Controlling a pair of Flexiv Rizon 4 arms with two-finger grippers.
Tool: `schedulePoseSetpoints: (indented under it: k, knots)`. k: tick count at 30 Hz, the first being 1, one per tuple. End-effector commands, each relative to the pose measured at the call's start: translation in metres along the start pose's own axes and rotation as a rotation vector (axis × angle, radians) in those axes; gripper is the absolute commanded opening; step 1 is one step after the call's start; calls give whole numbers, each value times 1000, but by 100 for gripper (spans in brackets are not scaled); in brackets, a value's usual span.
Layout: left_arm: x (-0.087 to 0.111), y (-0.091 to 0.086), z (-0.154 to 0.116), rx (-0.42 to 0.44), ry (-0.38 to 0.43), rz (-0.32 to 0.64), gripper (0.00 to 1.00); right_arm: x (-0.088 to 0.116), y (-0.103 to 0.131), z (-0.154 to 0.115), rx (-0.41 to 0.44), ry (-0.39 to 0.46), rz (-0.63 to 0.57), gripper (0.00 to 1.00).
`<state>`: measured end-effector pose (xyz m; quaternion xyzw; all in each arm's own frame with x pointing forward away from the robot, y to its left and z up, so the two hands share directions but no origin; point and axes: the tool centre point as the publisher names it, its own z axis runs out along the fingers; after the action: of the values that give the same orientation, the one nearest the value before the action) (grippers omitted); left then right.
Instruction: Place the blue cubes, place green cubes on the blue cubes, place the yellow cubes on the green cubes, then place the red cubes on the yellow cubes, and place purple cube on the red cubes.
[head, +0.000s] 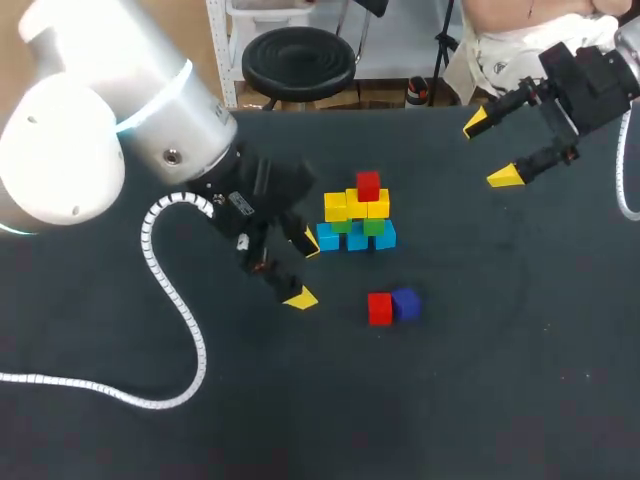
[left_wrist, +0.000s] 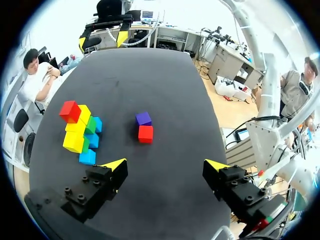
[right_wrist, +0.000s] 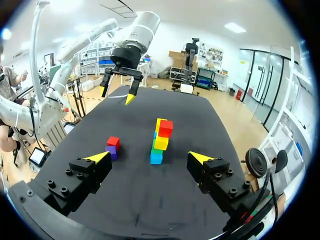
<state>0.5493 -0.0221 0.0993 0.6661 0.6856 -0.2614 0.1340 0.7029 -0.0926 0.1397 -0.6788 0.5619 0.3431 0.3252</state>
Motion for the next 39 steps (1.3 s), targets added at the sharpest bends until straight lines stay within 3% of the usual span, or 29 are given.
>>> schedulePoseSetpoints:
  k: [1, 2, 4, 8, 11, 16, 18, 22, 30, 39]
  knots:
    - [-1, -15, 12, -109, 3, -24, 100, 0, 0, 0, 0, -1, -1, 100]
    - [-2, -22, 15, -158, 25, -20, 100, 0, 0, 0, 0, -1, -1, 100]
    - [-4, -36, 23, -181, -23, -37, 100, 0, 0, 0, 0, -1, -1, 100]
    - [-11, -61, 44, -154, -67, -32, 100, 0, 0, 0, 0, -1, -1, 100]
    - [-16, -69, 59, -137, -82, -21, 100, 0, 0, 0, 0, -1, -1, 100]
    - [-15, -55, 81, -90, -121, 6, 100, 0, 0, 0, 0, -1, -1, 100]
    - [-14, -45, 84, -57, -191, -19, 100, 0, 0, 0, 0, -1, -1, 100]
    - [-20, -31, 84, -68, -221, -37, 100, 0, 0, 0, 0, -1, -1, 100]
    - [-32, -13, 94, -65, -218, -13, 100, 0, 0, 0, 0, -1, -1, 100]
    - [-31, 0, 98, -96, -202, 0, 100, 0, 0, 0, 0, -1, -1, 100]
